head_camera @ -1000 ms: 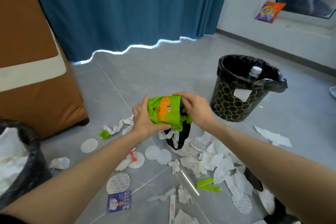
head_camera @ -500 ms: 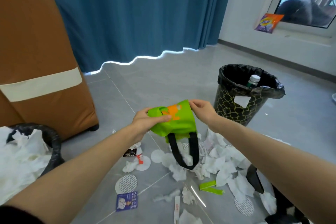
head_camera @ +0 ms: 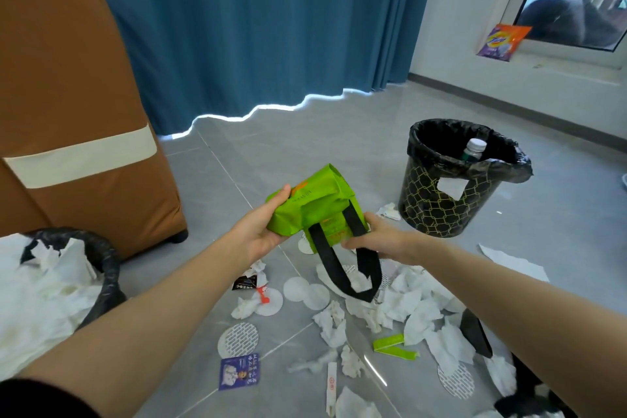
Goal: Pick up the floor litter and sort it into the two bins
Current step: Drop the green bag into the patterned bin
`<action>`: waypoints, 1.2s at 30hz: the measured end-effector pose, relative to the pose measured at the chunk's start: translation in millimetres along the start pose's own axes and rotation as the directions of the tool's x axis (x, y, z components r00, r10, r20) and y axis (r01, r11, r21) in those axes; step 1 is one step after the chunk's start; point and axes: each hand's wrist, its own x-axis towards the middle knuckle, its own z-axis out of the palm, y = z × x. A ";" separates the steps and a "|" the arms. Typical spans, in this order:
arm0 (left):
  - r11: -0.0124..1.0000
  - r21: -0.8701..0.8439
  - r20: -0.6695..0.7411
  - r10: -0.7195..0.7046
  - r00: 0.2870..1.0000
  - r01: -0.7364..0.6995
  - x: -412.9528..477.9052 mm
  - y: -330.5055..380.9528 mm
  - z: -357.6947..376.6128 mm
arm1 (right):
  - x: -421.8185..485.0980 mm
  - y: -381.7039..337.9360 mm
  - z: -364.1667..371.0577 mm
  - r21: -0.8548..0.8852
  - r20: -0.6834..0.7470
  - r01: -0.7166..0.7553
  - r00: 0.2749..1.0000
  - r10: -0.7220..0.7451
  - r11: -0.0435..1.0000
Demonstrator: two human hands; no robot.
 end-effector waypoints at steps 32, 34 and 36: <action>0.994 0.109 0.082 0.024 0.996 -0.033 2.9 -10.0 0.4 | 5.3 -10.4 -5.4 0.286 0.027 -0.021 1.000 0.013 0.958; 0.990 0.091 0.049 0.105 0.993 -0.109 5.0 -12.0 -0.2 | 3.6 -12.5 -2.8 0.399 0.148 -0.065 0.989 0.006 0.915; 0.975 0.106 -0.004 0.196 0.981 -0.195 6.1 -13.4 0.1 | 2.2 -17.6 -3.6 0.494 0.202 -0.088 0.979 -0.015 0.865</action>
